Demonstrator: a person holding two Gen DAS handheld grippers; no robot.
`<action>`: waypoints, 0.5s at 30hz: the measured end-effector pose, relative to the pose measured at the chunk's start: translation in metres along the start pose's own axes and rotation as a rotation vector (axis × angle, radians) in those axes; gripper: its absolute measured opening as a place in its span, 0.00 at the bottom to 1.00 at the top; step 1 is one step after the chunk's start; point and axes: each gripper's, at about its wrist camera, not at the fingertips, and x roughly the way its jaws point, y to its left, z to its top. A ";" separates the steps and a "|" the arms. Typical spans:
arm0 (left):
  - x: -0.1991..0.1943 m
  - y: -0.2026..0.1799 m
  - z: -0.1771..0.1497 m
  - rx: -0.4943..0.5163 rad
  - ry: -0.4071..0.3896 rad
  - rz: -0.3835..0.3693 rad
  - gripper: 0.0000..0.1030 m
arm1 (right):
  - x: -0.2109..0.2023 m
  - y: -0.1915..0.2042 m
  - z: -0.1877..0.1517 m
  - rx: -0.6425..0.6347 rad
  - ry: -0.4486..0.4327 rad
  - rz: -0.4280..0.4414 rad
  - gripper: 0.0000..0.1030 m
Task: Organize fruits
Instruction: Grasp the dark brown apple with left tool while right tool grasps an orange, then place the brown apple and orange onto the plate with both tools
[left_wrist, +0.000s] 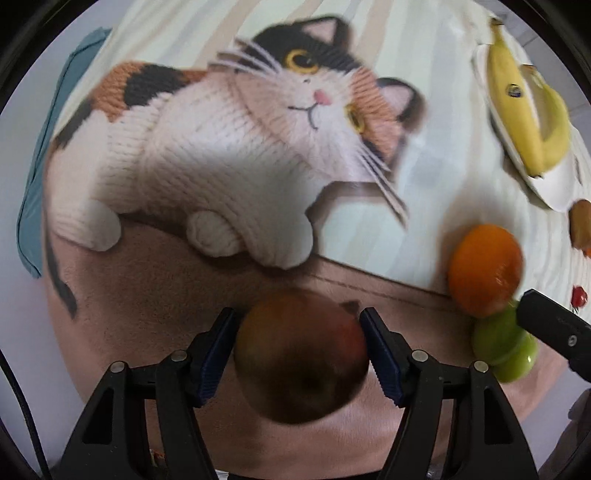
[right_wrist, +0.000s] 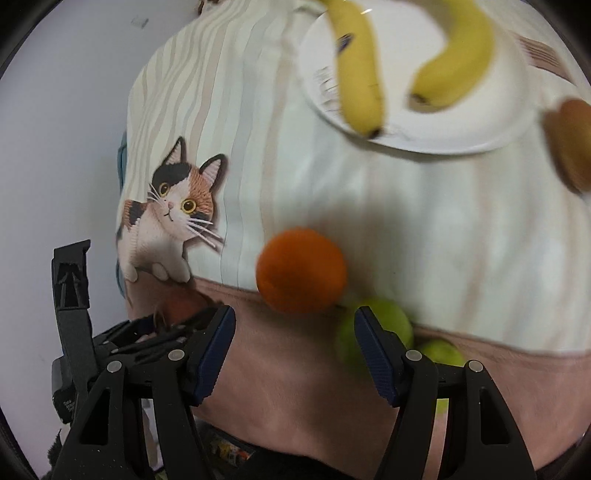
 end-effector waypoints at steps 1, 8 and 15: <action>0.003 0.000 0.000 -0.001 0.005 0.003 0.65 | 0.006 0.001 0.003 -0.006 0.011 -0.009 0.68; -0.003 -0.018 0.012 0.014 -0.008 0.038 0.63 | 0.037 0.005 0.020 -0.028 0.063 -0.063 0.71; -0.024 -0.046 0.004 0.027 -0.074 0.099 0.60 | 0.044 0.014 0.022 -0.071 0.038 -0.127 0.66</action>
